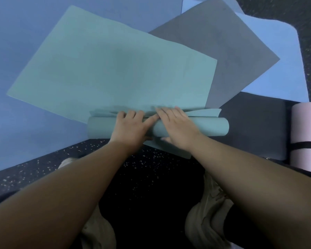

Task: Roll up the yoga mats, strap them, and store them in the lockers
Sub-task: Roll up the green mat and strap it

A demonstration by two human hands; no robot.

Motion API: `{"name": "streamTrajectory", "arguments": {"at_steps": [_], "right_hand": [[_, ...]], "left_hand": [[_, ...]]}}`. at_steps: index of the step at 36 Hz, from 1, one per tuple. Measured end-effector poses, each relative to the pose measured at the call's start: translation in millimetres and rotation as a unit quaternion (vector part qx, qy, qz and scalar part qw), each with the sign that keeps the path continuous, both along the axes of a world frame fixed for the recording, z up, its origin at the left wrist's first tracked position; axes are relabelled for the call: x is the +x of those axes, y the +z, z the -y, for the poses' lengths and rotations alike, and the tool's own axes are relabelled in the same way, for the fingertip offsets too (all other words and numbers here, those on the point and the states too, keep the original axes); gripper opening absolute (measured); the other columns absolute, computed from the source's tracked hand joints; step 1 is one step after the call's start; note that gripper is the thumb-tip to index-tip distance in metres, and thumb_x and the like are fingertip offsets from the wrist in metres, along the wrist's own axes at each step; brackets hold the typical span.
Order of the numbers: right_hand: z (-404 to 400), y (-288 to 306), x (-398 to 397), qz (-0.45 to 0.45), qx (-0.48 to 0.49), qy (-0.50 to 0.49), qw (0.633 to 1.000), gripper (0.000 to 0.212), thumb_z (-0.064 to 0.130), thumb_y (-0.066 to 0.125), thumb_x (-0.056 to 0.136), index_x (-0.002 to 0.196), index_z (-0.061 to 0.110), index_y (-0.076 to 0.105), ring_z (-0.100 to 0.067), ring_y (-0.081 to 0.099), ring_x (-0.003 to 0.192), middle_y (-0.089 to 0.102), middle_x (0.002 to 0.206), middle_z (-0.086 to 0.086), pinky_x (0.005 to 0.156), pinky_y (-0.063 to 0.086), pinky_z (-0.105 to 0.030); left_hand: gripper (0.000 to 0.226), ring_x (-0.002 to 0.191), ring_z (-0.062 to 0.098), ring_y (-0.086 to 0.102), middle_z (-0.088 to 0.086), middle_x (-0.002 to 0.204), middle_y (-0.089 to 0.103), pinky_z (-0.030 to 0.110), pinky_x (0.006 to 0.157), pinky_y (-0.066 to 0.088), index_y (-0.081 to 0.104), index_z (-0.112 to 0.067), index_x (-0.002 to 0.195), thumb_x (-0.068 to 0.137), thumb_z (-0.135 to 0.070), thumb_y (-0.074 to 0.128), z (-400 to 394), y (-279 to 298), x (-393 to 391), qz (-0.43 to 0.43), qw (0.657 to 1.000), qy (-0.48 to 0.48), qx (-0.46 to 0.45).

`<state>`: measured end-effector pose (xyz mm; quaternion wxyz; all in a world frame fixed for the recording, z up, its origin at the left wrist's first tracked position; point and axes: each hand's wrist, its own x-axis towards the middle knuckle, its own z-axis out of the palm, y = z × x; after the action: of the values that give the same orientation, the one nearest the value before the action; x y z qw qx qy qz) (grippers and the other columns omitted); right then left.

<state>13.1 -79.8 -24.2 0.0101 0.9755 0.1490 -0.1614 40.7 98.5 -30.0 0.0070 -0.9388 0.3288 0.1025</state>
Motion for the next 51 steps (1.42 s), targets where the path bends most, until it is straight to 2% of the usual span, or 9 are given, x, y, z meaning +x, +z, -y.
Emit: {"name": "streamTrajectory", "arguments": {"at_steps": [5, 9, 13, 18, 20, 24, 33, 41, 51], "right_hand": [[21.0, 2.9, -15.0, -0.015, 0.000, -0.025, 1.000, 0.076, 0.034, 0.081, 0.074, 0.134, 0.002, 0.047, -0.033, 0.051, 0.115, 0.055, 0.123, -0.014, 0.104, 0.033, -0.038], [41.7, 9.8, -30.5, -0.019, -0.020, -0.056, 0.998, 0.066, 0.031, 0.073, 0.082, 0.136, 0.008, 0.042, -0.030, 0.043, 0.122, 0.049, 0.129, -0.009, 0.107, 0.025, -0.034], [63.0, 15.9, -40.1, -0.022, -0.042, -0.106, 0.993, 0.062, 0.034, 0.066, 0.089, 0.138, 0.014, 0.034, -0.024, 0.034, 0.128, 0.042, 0.136, -0.004, 0.109, 0.017, -0.031], [71.3, 17.9, -45.3, -0.021, -0.042, -0.139, 0.989, 0.061, 0.033, 0.065, 0.090, 0.138, 0.015, 0.033, -0.024, 0.034, 0.126, 0.042, 0.135, -0.004, 0.110, 0.018, -0.031], [71.9, 17.7, -48.6, -0.018, -0.039, -0.156, 0.987, 0.061, 0.033, 0.064, 0.091, 0.140, 0.015, 0.032, -0.024, 0.034, 0.126, 0.042, 0.136, -0.004, 0.110, 0.018, -0.031], [72.9, 16.8, -58.0, -0.011, -0.026, -0.172, 0.985, 0.064, 0.033, 0.065, 0.091, 0.142, 0.014, 0.031, -0.025, 0.033, 0.129, 0.042, 0.137, -0.004, 0.111, 0.018, -0.032], [75.4, 22.1, -82.7, 0.004, -0.011, -0.198, 0.980, 0.068, 0.035, 0.063, 0.092, 0.146, 0.015, 0.028, -0.023, 0.030, 0.132, 0.038, 0.142, -0.002, 0.112, 0.016, -0.031], [70.7, 35.1, -95.3, 0.028, 0.018, -0.198, 0.980, 0.068, 0.035, 0.063, 0.091, 0.145, 0.015, 0.028, -0.023, 0.031, 0.130, 0.037, 0.143, -0.003, 0.111, 0.016, -0.030], [63.1, 66.4, -107.6, 0.141, 0.133, -0.220, 0.956, 0.067, 0.024, 0.073, 0.084, 0.140, 0.005, 0.042, -0.032, 0.043, 0.122, 0.046, 0.136, -0.012, 0.110, 0.027, -0.036]], "left_hand": [[0.068, 0.092, 0.032, 0.062, 0.010, 0.111, 0.064, 0.040, 0.084, 0.041, 0.054, -0.019, 0.127, 0.067, -0.035, 0.082, 10.2, -13.8, -17.8, 0.018, 0.988, -0.019, -0.153], [0.051, 0.116, 0.035, 0.058, 0.017, 0.128, 0.058, 0.045, 0.104, 0.040, 0.043, -0.018, 0.129, 0.079, -0.023, 0.049, 14.5, -13.6, -41.8, 0.004, 0.971, -0.081, -0.225], [0.045, 0.131, 0.033, 0.048, 0.014, 0.134, 0.056, 0.043, 0.112, 0.029, 0.053, -0.023, 0.126, 0.082, -0.019, 0.055, 5.7, -27.1, -69.3, 0.014, 0.970, -0.163, -0.181], [0.040, 0.124, 0.033, 0.054, 0.007, 0.118, 0.066, 0.055, 0.102, 0.041, 0.060, -0.038, 0.119, 0.080, -0.034, 0.065, -1.6, -35.7, -95.0, -0.073, 0.975, -0.188, -0.095], [0.039, 0.130, 0.031, 0.049, 0.004, 0.124, 0.063, 0.056, 0.104, 0.037, 0.053, -0.046, 0.129, 0.090, -0.043, 0.047, 0.2, -31.2, -101.5, -0.121, 0.971, -0.202, -0.040], [0.048, 0.149, 0.021, -0.008, -0.002, 0.162, 0.010, 0.051, 0.118, -0.002, 0.010, -0.054, 0.147, 0.103, -0.046, 0.027, 4.2, -27.5, -109.4, -0.230, 0.950, -0.200, 0.067], [0.054, 0.148, 0.017, -0.016, -0.007, 0.162, 0.001, 0.051, 0.117, -0.005, 0.005, -0.044, 0.151, 0.104, -0.041, 0.031, 14.5, -15.8, -129.8, -0.278, 0.931, -0.214, 0.102], [0.062, 0.148, 0.012, -0.010, -0.008, 0.162, 0.000, 0.045, 0.120, 0.005, 0.007, -0.022, 0.155, 0.102, -0.040, 0.036, 9.6, -3.5, -129.9, -0.263, 0.947, -0.160, 0.095], [0.074, 0.148, 0.009, 0.008, -0.008, 0.161, 0.014, 0.041, 0.121, 0.012, 0.019, -0.021, 0.154, 0.094, -0.059, 0.040, -13.4, 57.8, -100.2, -0.237, 0.958, 0.106, -0.123]]}}
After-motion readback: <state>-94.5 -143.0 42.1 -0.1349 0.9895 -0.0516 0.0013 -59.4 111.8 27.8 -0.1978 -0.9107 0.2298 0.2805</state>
